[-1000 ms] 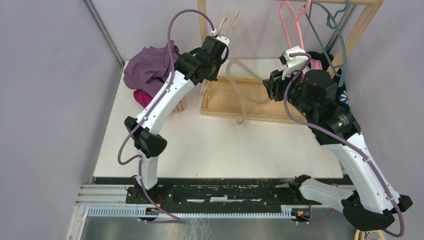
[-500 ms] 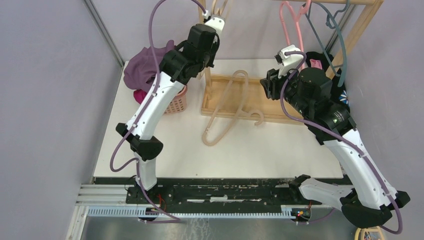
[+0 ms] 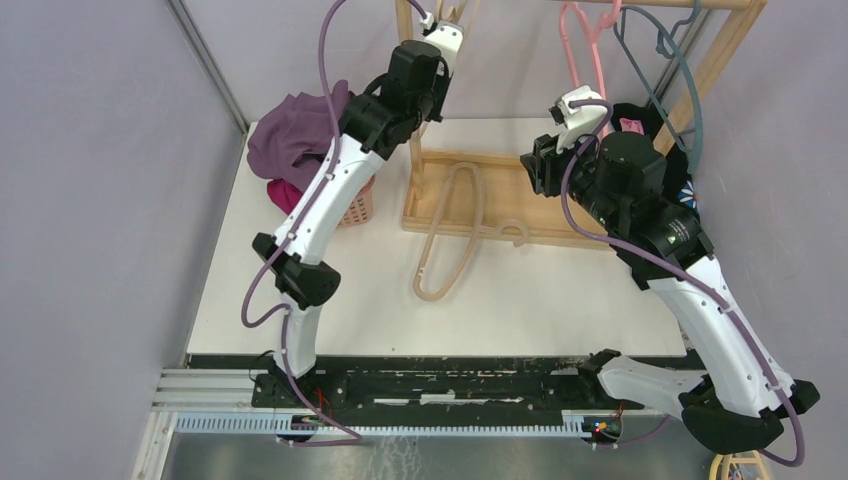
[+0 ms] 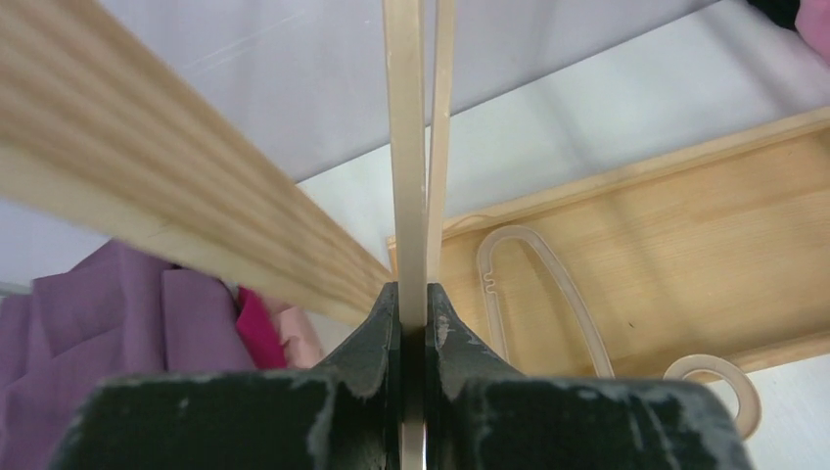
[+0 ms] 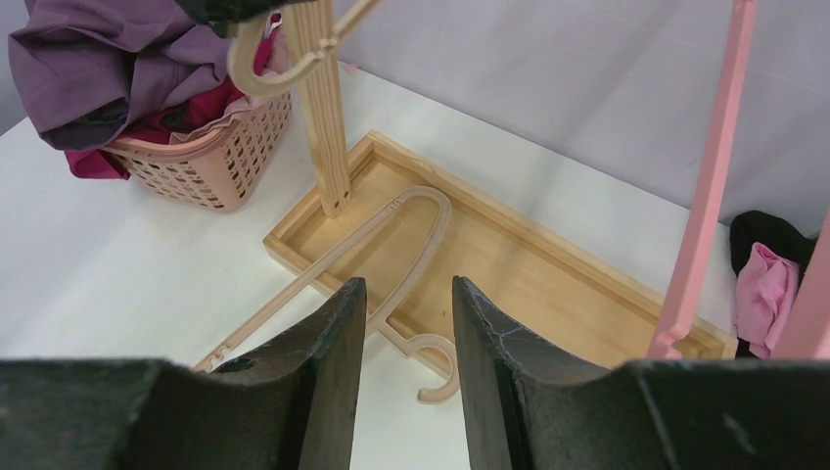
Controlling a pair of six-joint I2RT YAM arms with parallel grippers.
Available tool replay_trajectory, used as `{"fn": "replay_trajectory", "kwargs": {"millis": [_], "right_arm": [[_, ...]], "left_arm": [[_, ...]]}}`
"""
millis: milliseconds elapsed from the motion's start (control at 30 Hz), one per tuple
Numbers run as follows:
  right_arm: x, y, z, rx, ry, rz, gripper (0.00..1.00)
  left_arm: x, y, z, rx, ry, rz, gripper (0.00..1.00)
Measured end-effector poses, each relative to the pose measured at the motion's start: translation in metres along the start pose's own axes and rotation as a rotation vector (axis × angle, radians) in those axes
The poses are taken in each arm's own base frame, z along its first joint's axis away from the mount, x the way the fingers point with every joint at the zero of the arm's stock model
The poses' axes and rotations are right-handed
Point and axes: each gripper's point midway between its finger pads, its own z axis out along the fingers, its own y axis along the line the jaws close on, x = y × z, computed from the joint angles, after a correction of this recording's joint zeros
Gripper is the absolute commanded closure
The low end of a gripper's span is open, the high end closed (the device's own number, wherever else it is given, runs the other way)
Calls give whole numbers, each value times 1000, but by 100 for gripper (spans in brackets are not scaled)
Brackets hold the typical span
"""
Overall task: Remove the skirt from the hanger
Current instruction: Place the hanger at the clothesline.
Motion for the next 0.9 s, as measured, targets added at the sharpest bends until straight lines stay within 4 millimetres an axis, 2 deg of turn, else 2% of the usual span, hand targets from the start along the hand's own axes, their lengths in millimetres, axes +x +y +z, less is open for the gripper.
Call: {"fn": "replay_trajectory", "kwargs": {"millis": [67, 133, 167, 267, 433, 667, 800, 900], "right_arm": [[-2, -1, -1, 1, -4, -5, 57], [-3, -1, -2, 3, -6, -8, 57], [-3, -2, -2, 4, -6, -11, 57], [-2, -2, -2, 6, -2, -19, 57], [-1, -3, -3, 8, 3, -22, 58], [-6, -3, -7, 8, 0, -21, 57], [-8, -4, -10, 8, -4, -21, 57], [-7, -5, -11, 12, 0, -21, 56]], "left_arm": [[6, -3, 14, 26, 11, -9, 97], [3, -3, 21, 47, -5, -29, 93], [3, 0, 21, 53, -5, -34, 86], [0, 6, 22, 57, -12, -42, 87], [-3, 13, 24, 53, -24, -57, 79], [-20, 25, 26, 77, -83, -138, 72], [-22, 25, 29, 94, -90, -146, 61], [-21, 23, 30, 98, -88, -146, 45]]}}
